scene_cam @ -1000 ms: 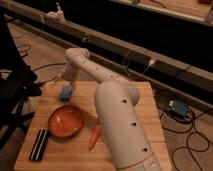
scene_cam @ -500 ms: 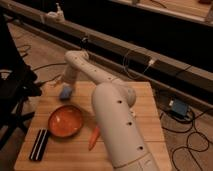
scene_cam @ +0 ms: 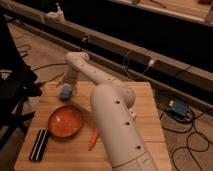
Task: Place the white sponge in the ceramic bowl
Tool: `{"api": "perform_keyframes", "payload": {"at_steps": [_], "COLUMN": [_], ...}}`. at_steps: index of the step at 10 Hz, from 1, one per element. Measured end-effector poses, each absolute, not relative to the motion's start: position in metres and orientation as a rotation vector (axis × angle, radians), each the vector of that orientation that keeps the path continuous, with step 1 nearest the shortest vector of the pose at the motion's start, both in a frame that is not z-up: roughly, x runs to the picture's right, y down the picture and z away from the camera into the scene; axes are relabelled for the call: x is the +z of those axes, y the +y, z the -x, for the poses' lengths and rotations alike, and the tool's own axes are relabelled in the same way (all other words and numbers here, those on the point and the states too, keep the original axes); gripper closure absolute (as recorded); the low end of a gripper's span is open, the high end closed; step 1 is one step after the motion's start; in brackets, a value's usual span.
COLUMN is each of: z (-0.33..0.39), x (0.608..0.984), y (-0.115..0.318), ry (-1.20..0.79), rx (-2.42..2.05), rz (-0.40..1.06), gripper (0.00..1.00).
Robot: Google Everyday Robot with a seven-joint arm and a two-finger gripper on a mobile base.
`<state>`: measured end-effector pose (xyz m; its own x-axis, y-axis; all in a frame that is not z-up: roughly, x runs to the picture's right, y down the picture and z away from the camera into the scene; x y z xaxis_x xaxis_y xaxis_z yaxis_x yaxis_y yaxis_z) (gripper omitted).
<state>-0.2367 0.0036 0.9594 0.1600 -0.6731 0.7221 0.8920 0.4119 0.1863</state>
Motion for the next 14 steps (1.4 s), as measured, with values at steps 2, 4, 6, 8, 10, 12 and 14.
{"api": "perform_keyframes", "payload": {"at_steps": [2,4,6,8,10,12,14], "z": [0.222,0.219,0.225,0.230,0.237,0.252,0.264], "x": [0.968,0.971,0.972,0.973,0.975,0.976,0.978], "y": [0.007,0.009,0.009,0.008,0.009,0.011,0.015], "ry": [-0.811,-0.801,-0.806,-0.818,-0.835,-0.869,-0.903], "rx": [-1.150,-1.157,-1.160,-1.157,-1.157,-1.157,-1.151], "rz": [0.340,0.356,0.352,0.344,0.334,0.312,0.297], "gripper": [0.25,0.25,0.25,0.25,0.25,0.25,0.25]}}
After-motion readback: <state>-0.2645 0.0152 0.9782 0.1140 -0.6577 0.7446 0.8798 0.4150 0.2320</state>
